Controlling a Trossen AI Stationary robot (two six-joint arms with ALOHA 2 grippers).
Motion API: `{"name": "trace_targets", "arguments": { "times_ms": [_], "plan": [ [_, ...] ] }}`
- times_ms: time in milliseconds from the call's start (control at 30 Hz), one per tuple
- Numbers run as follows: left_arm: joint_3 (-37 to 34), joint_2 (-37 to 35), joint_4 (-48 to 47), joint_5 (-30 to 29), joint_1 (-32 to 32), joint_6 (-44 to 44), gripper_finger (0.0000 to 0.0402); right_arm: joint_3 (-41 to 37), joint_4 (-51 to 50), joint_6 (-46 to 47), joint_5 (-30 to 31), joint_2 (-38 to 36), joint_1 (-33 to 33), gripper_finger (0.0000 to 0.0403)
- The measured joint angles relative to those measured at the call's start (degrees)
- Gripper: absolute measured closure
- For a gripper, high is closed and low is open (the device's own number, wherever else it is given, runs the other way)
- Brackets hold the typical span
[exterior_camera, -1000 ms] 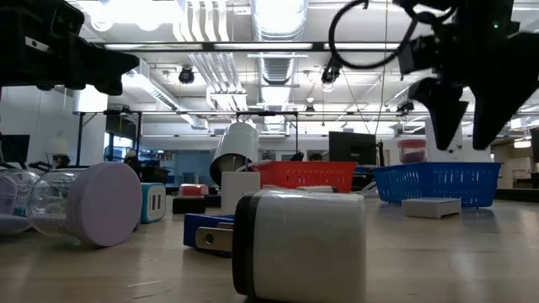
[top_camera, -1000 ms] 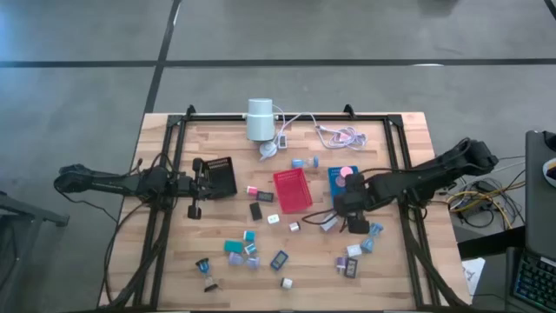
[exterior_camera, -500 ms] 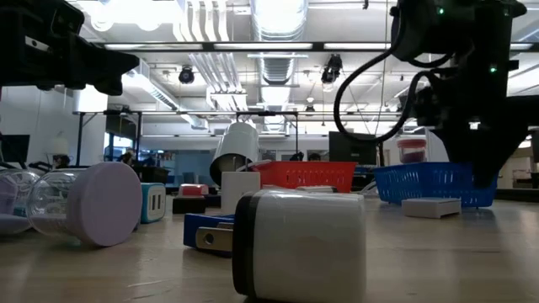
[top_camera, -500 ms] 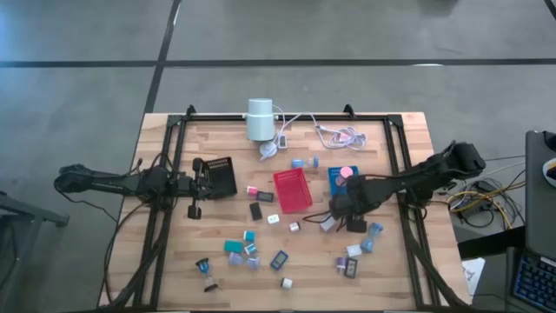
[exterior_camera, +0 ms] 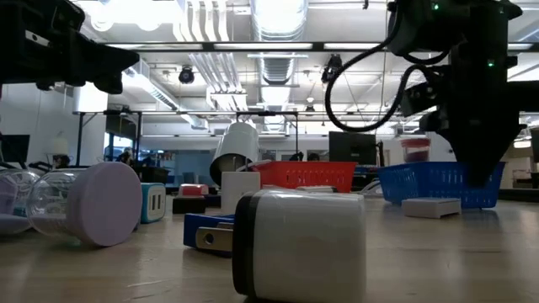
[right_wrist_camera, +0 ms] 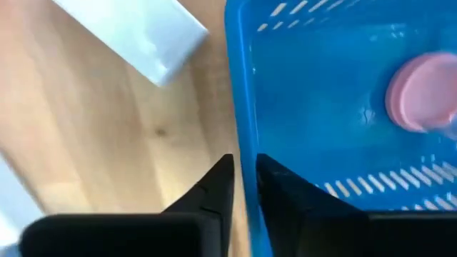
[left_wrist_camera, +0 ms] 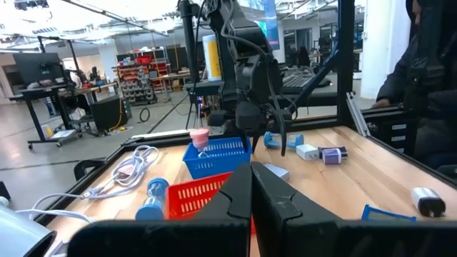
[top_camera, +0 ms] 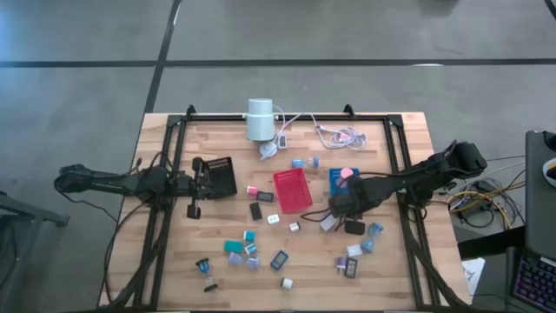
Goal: Pick & Place Office items
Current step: Adjust the blue bin, then put the middle blue digital clock into the red bin
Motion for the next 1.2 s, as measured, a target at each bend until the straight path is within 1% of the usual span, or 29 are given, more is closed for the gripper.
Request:
{"name": "trace_targets", "arguments": {
  "times_ms": [133, 267, 400, 667, 767, 900, 1067, 1200],
  "plan": [
    [0.5, 0.0, 0.0, 0.1, 0.0, -1.1, 0.0396, 0.0, 3.1, 1.7, -2.5, 0.0, 0.0, 0.0375],
    [0.8, 0.0, 0.0, 0.1, 0.0, -1.3, 0.0396, 0.0, 4.1, 2.5, -2.7, 0.0, 0.0, 0.0387],
    [0.8, 0.0, 0.0, 0.1, 0.0, -1.2, 0.0396, 0.0, 4.1, 1.6, -2.8, 0.0, 0.0, 0.0388],
    [0.8, 0.0, 0.0, 0.2, 0.0, -1.4, 0.0396, 0.0, 4.1, -3.3, -4.0, 0.0, 0.1, 0.0388],
    [0.8, 0.0, 0.0, 0.5, 0.0, -1.5, 0.0396, 0.2, 4.2, -3.6, -5.8, 0.0, 0.0, 0.0378],
    [0.8, 0.0, 0.0, 0.5, 0.0, -1.5, 0.0396, 0.9, 4.2, -3.5, -6.6, 0.0, 0.1, 0.0351],
    [0.8, 0.0, 0.0, 0.5, 0.0, -1.9, 0.0396, 2.3, 2.9, -3.8, -6.7, 0.0, 0.1, 0.0312],
    [0.8, 0.0, 0.0, 0.5, 0.0, -2.1, 0.0396, 3.9, 0.2, -3.9, -6.8, -0.1, 0.1, 0.0289]
  ]
}}
